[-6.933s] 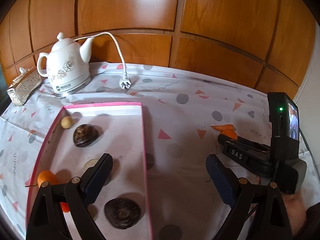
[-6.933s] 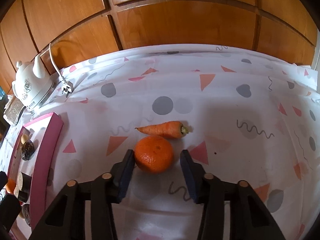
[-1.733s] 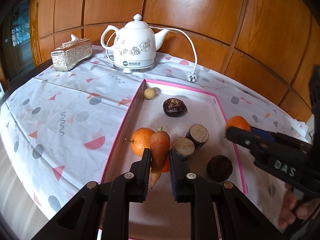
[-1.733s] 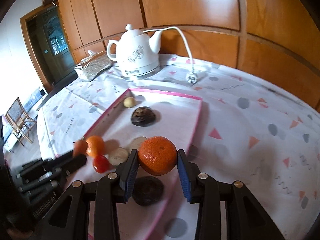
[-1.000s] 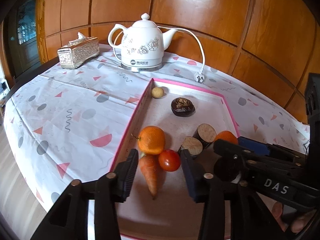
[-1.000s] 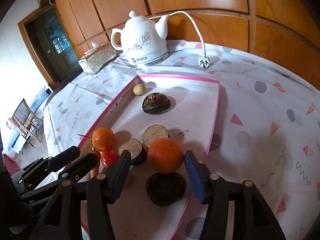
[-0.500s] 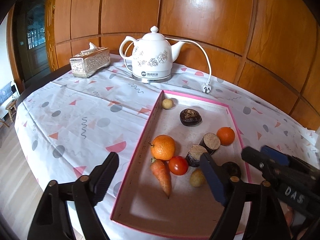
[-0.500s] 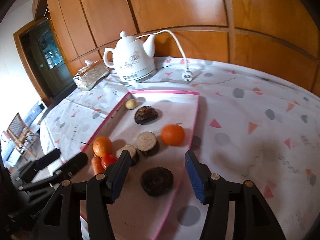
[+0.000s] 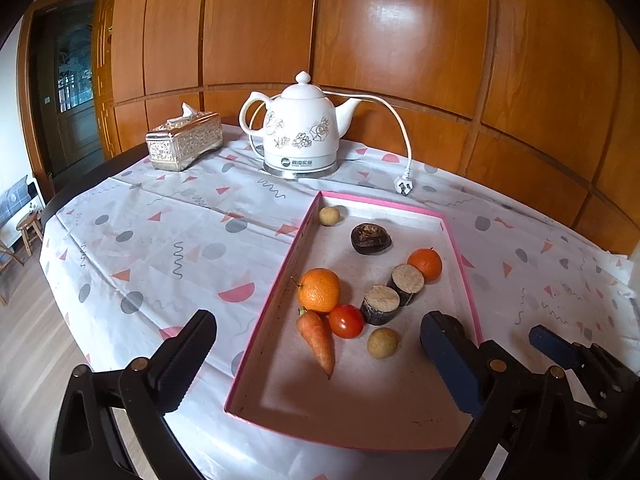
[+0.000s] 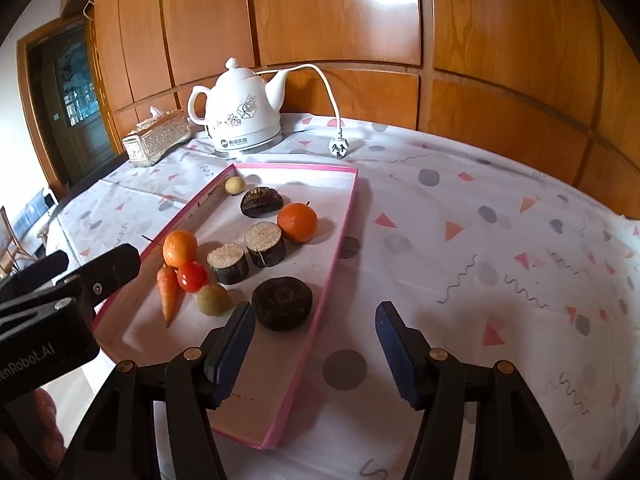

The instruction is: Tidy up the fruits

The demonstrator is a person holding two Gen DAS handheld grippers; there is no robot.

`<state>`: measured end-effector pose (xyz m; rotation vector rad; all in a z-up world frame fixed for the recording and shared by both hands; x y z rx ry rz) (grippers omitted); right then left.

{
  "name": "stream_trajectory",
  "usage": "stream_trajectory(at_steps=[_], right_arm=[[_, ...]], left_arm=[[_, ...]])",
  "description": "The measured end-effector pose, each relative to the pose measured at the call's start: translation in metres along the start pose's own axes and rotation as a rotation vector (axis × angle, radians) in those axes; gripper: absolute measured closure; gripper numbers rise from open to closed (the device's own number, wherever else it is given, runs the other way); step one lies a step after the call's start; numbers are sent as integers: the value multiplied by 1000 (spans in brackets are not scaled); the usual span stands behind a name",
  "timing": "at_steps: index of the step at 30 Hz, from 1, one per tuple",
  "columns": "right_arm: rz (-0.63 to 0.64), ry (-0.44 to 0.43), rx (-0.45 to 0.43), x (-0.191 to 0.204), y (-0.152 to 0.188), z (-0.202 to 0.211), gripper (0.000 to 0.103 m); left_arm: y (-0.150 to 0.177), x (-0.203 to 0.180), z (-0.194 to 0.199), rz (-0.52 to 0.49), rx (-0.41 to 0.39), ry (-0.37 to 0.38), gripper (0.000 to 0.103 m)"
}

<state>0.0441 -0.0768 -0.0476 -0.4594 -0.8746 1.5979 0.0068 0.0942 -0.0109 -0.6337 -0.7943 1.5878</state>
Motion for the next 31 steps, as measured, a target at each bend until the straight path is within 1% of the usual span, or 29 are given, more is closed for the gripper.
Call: stream_trajectory(at_steps=[2, 7, 14, 22, 28, 31], right_arm=[[8, 24, -5, 0, 2, 1, 40], [3, 25, -3, -2, 2, 2, 40], [12, 19, 1, 2, 4, 2, 40], [29, 15, 1, 6, 5, 2, 40], [40, 15, 0, 7, 6, 2, 40], [35, 15, -1, 5, 6, 2, 40]], left_arm=[[1, -1, 1, 0, -2, 10, 0], [0, -2, 6, 3, -11, 19, 0], [-2, -4, 9, -2, -17, -5, 0], [-2, 3, 12, 24, -35, -29, 0], [0, 2, 11, 0, -36, -53, 1], [0, 3, 10, 16, -29, -42, 1]])
Point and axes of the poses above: each gripper's, at about its wrist camera, not at the fingertips, and z roughly against the way its jaws point, x to its left, y to its underside, the point moved 3 cm from there along -z, roughly the way its jaws point, and after that the axes turned 7 degrees about -z, right-handed, at the moved point
